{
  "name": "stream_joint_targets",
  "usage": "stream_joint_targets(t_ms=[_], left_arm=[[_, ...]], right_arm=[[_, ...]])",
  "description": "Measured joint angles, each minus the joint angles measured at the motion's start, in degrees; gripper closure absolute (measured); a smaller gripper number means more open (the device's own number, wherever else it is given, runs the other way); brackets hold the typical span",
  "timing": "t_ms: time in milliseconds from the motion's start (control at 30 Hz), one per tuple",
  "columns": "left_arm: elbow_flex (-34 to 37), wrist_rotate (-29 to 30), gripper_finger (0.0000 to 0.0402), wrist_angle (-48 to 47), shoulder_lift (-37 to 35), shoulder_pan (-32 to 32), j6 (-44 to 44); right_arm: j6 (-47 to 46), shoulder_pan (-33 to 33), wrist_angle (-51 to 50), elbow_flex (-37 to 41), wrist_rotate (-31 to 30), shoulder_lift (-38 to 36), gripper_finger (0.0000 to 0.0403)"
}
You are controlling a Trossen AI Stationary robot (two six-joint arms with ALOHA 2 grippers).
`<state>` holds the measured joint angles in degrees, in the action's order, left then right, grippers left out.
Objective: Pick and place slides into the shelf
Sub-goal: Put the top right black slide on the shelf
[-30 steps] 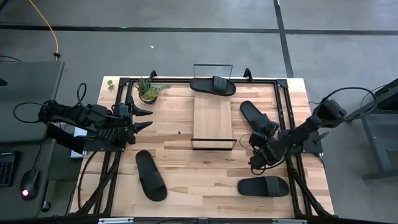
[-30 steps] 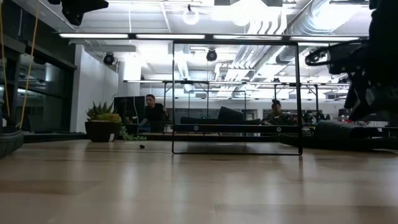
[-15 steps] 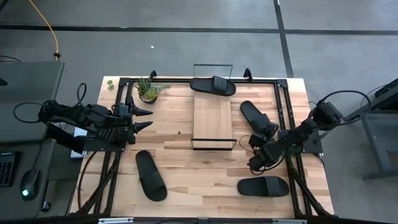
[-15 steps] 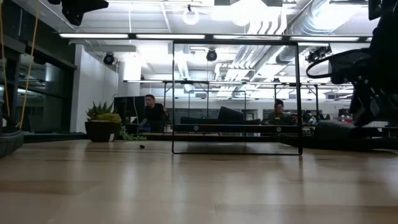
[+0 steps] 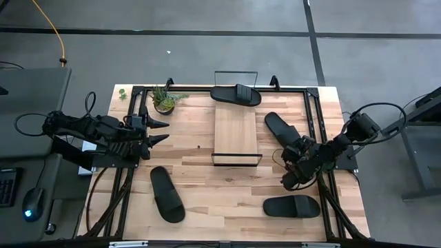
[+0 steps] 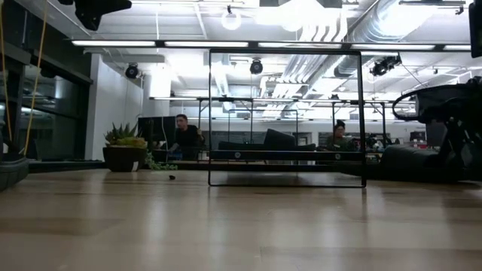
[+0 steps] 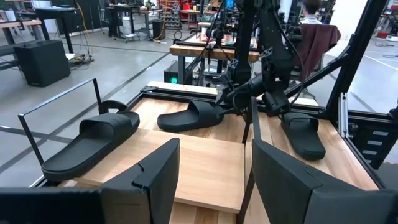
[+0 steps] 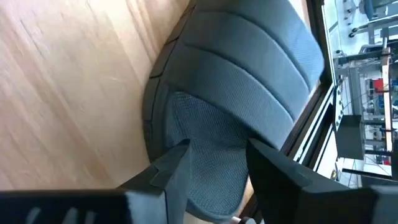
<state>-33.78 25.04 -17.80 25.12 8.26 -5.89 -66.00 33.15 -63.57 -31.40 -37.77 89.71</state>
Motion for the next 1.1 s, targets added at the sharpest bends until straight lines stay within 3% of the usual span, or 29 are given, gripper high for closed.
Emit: stream_joint_targets(t_ms=[700, 1100], left_arm=[[0.0, 0.0, 0.0218, 0.02, 0.0, 0.01, 0.02], [0.0, 0.0, 0.0218, 0.04, 0.0, 0.02, 0.02]], right_arm=[[2.15, -4.29, 0.6, -1.49, -8.3, 0.01, 0.0273], [13.26, -9.9, 9.5, -1.49, -9.89, 0.02, 0.0273]])
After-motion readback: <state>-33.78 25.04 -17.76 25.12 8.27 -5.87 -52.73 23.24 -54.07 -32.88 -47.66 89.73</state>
